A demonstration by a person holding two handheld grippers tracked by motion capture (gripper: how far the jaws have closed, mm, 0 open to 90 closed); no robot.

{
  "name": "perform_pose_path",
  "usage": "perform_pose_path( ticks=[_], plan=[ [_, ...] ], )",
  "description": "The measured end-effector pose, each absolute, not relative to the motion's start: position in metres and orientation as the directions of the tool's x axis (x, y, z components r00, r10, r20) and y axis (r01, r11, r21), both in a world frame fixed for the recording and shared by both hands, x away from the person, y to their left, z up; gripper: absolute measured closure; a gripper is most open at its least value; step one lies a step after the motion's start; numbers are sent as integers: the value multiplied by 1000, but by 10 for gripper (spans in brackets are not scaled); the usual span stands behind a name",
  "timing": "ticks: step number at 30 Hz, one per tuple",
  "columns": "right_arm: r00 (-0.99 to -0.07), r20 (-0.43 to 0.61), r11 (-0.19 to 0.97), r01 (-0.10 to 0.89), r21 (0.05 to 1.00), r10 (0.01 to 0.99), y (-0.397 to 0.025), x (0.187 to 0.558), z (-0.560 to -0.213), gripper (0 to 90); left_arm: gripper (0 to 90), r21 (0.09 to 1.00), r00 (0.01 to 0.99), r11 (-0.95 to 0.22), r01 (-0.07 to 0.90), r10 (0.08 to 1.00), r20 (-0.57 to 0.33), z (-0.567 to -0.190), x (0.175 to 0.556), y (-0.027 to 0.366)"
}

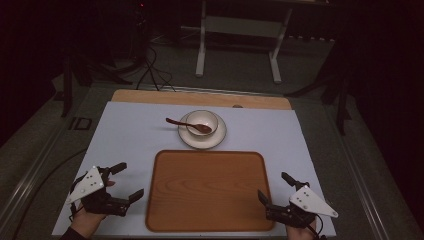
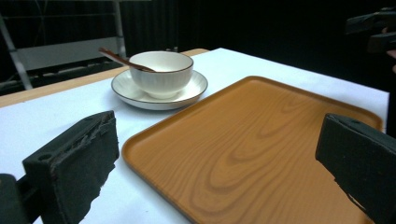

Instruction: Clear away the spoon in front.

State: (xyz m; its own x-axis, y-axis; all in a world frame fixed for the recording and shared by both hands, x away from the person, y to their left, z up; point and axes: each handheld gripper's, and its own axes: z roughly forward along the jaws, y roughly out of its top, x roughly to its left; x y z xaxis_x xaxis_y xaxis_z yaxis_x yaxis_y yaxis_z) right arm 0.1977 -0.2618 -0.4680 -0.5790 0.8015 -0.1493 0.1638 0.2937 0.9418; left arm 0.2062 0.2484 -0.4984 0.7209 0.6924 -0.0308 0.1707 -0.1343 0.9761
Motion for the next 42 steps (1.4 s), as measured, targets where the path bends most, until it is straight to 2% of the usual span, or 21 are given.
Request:
perform_pose_path(
  ticks=[6, 12, 18, 20, 23, 31, 42],
  plan=[
    [-582, -154, 286, 143, 948, 799, -261, 193, -465, 102, 0, 978, 753, -146, 150, 658, -18, -500, 206, 248],
    [-589, -150, 288, 146, 947, 794, -259, 192, -464, 102, 0, 960, 779, -214, 180, 628, -6, -503, 208, 243],
    [-600, -149, 292, 148, 945, 786, -257, 193, -465, 102, 0, 948, 793, -177, 264, 600, -108, -498, 210, 238],
    [-602, -152, 297, 149, 943, 784, -256, 193, -466, 102, 0, 939, 790, -207, 273, 605, -97, -494, 208, 231],
    [-598, -162, 307, 148, 940, 785, -255, 193, -466, 102, 0, 936, 834, -203, 287, 534, -140, -488, 210, 225],
    [-594, -160, 299, 143, 943, 789, -255, 192, -465, 102, 0, 931, 873, -254, 261, 475, -115, -472, 213, 204],
    [-606, -164, 301, 131, 945, 778, -253, 190, -463, 102, 0, 943, 862, -241, 230, 500, -82, -442, 238, 202]
  ],
)
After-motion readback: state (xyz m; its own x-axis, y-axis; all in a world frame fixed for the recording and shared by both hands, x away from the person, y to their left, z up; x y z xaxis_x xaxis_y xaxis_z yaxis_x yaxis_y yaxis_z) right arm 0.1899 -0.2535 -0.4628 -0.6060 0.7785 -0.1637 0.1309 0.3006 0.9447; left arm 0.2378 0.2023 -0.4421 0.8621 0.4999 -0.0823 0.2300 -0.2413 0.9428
